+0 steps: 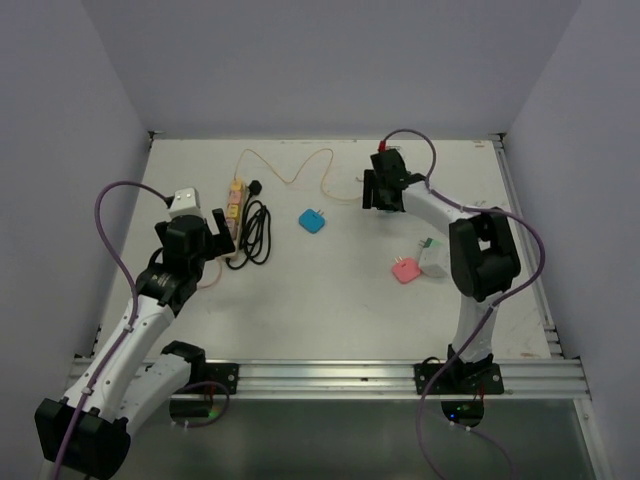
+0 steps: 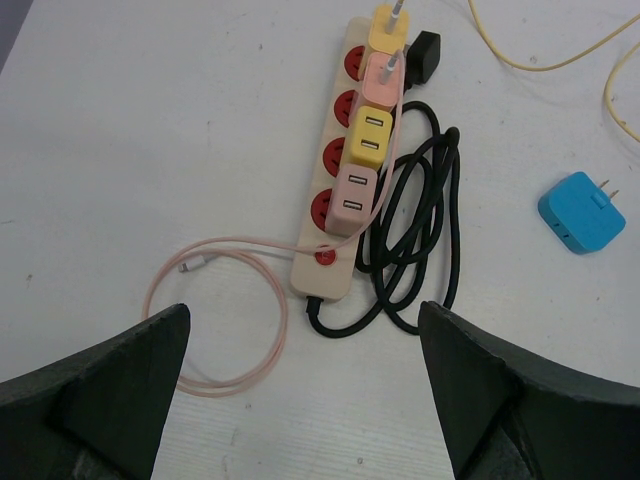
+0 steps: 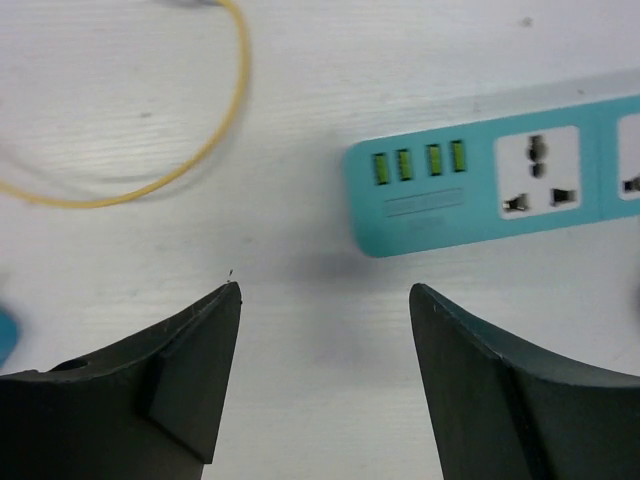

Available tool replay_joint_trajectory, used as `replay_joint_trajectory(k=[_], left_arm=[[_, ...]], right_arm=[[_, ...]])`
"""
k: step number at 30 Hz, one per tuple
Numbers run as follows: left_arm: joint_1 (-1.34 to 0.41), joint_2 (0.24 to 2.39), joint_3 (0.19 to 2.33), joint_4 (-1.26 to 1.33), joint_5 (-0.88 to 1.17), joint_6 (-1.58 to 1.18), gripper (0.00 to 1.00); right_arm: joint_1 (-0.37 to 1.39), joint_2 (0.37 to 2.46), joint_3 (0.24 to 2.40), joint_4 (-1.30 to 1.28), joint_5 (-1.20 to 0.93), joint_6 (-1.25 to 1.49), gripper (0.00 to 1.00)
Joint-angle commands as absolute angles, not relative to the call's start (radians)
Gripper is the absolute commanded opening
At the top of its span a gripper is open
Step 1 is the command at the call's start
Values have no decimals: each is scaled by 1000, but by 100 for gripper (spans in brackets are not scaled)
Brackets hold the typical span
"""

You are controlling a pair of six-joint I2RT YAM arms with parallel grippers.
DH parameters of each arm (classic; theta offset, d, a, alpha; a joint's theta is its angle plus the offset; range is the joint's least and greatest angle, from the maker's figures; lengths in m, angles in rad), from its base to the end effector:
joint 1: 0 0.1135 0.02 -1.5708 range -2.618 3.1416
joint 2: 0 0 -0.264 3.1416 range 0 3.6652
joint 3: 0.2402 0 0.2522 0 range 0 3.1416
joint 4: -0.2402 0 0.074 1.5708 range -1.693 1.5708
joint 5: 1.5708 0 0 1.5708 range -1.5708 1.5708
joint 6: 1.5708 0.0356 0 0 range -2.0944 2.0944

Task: Pull the plug off the socket

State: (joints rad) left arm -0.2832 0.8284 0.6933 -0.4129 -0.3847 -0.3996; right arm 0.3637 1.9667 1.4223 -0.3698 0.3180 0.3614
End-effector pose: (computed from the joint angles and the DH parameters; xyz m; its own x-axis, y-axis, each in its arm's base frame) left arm 0.1801 -0.0385 0.2787 -0.4419 -0.2470 -0.8624 -0.2393 0.9590 -0.1520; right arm 0.4042 0.1419 0.1961 -0.7488 0.0743 -0.6586 0.1125 0.9935 -0.0158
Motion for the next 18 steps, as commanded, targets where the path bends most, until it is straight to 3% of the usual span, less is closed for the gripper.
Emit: replay_joint_trajectory(k=[1, 10, 18], left_arm=[[-278, 828, 696, -391, -387, -377, 99], [-276, 825, 692, -397, -410, -382, 100], [-276, 833, 692, -393, -403, -383, 99]], right_arm=[[469, 1865, 1425, -263, 133, 278, 73], [670, 2132, 1721, -321, 78, 179, 81], [699, 2324, 1907, -362, 184, 156, 77]])
